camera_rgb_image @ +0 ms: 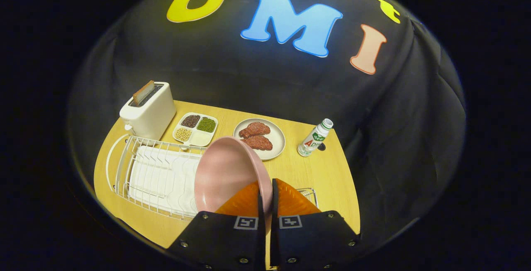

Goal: Take the plate from the dish rack, then take the spoon from the basket and place it into the plate.

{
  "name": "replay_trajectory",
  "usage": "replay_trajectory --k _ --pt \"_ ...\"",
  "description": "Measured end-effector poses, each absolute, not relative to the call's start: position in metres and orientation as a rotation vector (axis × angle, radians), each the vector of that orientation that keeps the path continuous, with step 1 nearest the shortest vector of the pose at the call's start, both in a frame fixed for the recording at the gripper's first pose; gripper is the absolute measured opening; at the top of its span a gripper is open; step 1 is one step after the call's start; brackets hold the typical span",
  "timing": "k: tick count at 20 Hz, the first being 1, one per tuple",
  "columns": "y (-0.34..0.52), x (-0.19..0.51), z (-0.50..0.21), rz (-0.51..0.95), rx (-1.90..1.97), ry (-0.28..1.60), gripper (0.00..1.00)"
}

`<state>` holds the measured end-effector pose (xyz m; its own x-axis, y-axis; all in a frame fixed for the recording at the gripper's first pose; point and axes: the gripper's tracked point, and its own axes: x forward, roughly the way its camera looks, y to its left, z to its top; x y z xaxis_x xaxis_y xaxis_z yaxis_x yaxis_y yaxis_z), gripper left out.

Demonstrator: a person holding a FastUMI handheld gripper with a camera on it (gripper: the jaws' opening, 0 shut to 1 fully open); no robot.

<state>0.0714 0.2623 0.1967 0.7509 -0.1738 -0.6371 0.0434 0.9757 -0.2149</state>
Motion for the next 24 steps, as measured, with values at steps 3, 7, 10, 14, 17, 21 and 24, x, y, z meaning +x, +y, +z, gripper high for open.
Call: replay_trajectory --k 3,7,10,14,17,21,24 --pt "0.232 0.050 0.200 -0.100 -0.105 0.704 0.04" --pt "0.204 0.021 0.210 -0.058 0.046 0.698 0.04" --pt "0.193 0.001 0.216 -0.012 0.116 0.687 0.04" --pt "0.187 -0.021 0.209 0.050 0.200 0.677 0.04" --pt "0.191 -0.037 0.188 0.102 0.256 0.697 0.04" --pt "0.198 -0.057 0.156 0.162 0.362 0.749 0.04" --pt "0.199 -0.068 0.130 0.193 0.435 0.789 0.04"
